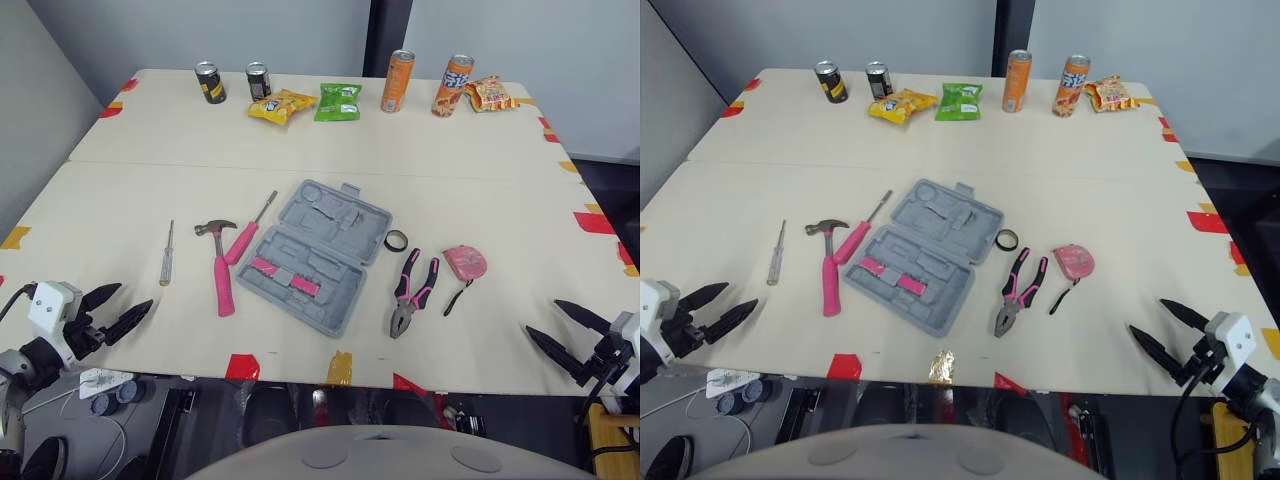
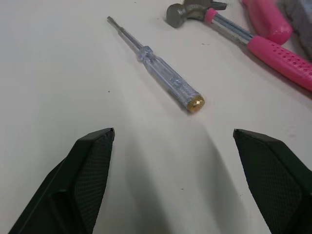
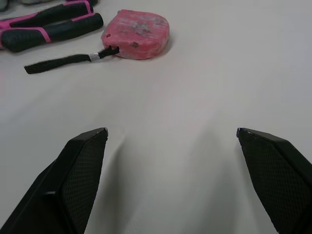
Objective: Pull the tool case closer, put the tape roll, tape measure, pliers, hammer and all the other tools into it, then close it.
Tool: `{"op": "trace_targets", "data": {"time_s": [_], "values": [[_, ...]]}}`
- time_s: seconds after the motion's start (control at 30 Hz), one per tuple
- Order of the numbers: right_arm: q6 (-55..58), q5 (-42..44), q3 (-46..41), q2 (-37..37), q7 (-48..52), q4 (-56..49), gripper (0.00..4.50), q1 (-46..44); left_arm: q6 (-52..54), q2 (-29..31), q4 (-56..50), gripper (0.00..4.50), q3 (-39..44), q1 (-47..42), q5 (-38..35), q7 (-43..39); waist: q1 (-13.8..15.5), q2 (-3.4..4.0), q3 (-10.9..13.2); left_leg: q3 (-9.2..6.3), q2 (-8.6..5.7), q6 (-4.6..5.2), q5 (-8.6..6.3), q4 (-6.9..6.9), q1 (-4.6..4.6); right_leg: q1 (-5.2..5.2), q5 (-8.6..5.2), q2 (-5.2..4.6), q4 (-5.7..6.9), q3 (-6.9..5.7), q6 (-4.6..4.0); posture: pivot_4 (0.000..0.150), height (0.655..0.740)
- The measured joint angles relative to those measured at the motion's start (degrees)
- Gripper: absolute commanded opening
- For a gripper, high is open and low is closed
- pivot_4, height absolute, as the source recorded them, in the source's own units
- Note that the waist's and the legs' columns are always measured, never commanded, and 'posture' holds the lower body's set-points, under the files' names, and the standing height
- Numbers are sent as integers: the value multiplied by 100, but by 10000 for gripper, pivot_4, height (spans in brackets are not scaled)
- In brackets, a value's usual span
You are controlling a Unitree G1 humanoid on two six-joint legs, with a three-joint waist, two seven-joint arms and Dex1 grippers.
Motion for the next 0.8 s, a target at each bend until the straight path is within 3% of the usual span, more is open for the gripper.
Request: {"op": "trace_targets", "data": {"time_s": [0.27, 0.43, 0.53, 0.8], "values": [[962, 70, 381, -19, -290, -2116, 45000, 350, 849, 172, -1188, 41147, -51, -334, -513, -319, 28, 2, 1, -9, -2, -19, 12, -3, -2, 1, 0, -1, -4, -12, 0, 1500, 7385], [1650, 91, 873, -29, -560, -3477, 45000, 315, 1135, 169, -1647, 41147, -506, -882, -528, -312, 31, 1, 0, -13, -3, -34, 20, -2, -7, 0, 0, -2, -6, -16, 2, 1500, 7385], [2072, -101, 1279, 2, -929, -3903, 36053, 43, 1348, 169, -1785, 41443, -847, -1324, -450, -164, 24, 2, 1, -17, -5, -43, 31, -2, -7, 0, 0, -1, -2, -21, 2, 1500, 7385], [3065, -913, 2421, 132, -1834, -4482, 8648, -652, 1624, 143, -1787, 15107, -1580, -2178, -76, 136, 2, 6, 0, -44, -10, -73, 49, 0, -42, -4, 1, -1, -14, -48, 4, 1500, 7385]]}}
